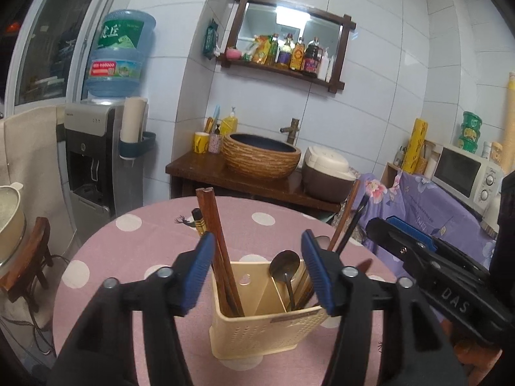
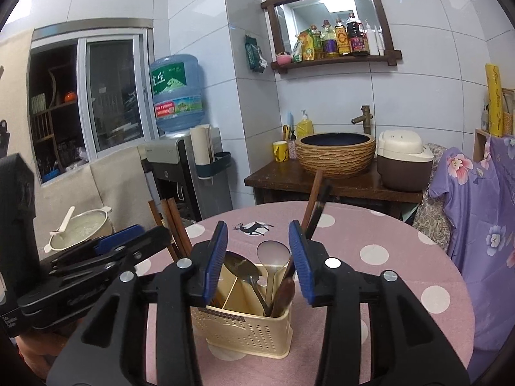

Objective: Organize utensils

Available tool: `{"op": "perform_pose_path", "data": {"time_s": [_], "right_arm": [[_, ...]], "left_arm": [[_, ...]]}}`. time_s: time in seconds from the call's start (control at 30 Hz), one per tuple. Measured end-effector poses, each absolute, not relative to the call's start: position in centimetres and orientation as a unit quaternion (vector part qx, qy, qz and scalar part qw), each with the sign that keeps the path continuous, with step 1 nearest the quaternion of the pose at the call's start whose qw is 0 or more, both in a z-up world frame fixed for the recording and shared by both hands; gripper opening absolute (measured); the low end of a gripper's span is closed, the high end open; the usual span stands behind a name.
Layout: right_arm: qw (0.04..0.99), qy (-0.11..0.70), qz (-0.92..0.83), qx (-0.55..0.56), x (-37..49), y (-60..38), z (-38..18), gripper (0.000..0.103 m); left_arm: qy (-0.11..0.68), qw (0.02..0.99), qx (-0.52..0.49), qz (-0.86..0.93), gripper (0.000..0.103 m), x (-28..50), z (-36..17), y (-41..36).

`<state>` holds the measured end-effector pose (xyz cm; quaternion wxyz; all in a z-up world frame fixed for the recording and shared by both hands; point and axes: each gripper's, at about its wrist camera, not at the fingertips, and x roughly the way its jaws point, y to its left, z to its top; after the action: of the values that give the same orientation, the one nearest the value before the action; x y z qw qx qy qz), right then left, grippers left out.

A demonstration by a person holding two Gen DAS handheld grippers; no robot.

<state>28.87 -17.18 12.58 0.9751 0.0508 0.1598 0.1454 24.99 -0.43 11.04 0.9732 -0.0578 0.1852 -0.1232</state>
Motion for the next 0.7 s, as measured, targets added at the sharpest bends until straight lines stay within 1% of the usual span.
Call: {"op": "perform_pose_path", "data": {"time_s": [0.03,0.1,0.13,0.17,0.2,0.23,0.4,0.6,0.7], "right_arm": [[0.976,0.158,0.145,0.049,28.5,-17.3,12.6,0.052],[0.977,0.149,0.144,0.043,27.1,-17.5,12.6,0.066],[0.978,0.144,0.143,0.036,26.3,-17.4,12.5,0.068],[0.980,0.140,0.140,0.028,25.6,-17.4,12.4,0.071],[0.981,0.135,0.136,0.020,24.9,-17.3,12.2,0.078],[0.983,0.128,0.130,0.012,24.0,-17.3,11.9,0.085],[0.985,0.125,0.115,-0.016,20.2,-17.4,9.0,0.094],[0.984,0.159,0.079,0.000,16.6,-19.3,3.8,0.097],[0.981,0.181,0.067,0.003,15.1,-19.7,1.4,0.097]], "left_arm": [[0.180,0.975,-0.052,-0.122,0.063,24.4,11.1,-0.4],[0.167,0.978,-0.041,-0.119,0.081,23.1,11.3,-0.3],[0.156,0.980,-0.035,-0.116,0.086,22.2,11.2,-0.1],[0.146,0.983,-0.030,-0.112,0.093,21.4,11.2,0.0],[0.138,0.984,-0.026,-0.107,0.098,20.8,11.0,0.0],[0.130,0.986,-0.020,-0.103,0.098,19.9,10.7,0.2],[0.132,0.988,-0.007,-0.082,0.098,17.2,8.2,1.2],[0.159,0.983,-0.082,-0.044,0.098,14.0,3.8,5.3],[0.163,0.982,-0.091,-0.009,0.098,12.0,1.9,6.7]]}}
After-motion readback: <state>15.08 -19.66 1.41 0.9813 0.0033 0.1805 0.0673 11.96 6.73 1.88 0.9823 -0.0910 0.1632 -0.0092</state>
